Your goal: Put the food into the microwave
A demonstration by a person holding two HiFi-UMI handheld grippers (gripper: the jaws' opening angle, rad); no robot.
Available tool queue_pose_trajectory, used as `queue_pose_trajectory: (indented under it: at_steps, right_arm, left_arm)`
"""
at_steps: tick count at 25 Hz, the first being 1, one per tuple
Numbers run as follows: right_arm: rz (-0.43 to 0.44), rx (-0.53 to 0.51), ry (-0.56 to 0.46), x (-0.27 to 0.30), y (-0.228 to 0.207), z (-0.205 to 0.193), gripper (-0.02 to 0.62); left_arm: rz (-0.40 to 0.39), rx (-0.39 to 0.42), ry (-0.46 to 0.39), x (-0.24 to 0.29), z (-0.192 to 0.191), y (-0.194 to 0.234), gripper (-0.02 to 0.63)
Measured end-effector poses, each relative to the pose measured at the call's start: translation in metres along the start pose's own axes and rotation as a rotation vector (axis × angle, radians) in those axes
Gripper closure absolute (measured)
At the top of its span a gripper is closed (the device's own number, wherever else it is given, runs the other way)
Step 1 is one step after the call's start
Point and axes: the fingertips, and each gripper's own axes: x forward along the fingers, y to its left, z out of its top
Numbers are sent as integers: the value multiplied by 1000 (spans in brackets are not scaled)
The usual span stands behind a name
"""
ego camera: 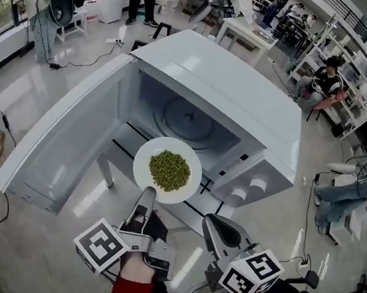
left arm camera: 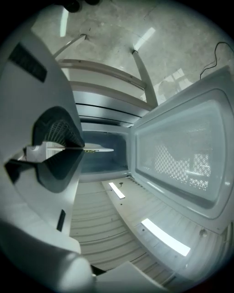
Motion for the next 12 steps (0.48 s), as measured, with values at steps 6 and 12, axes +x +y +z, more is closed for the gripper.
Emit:
queue_pose_trajectory:
  at_steps: [6, 12]
  right_arm:
    - [25, -20, 24, 28, -3, -16, 581]
    - [22, -52, 33, 53, -15, -13, 581]
  left_arm:
    - [-13, -6, -5, 32, 7, 18, 581]
    - [-7, 24, -11, 67, 22, 29, 581]
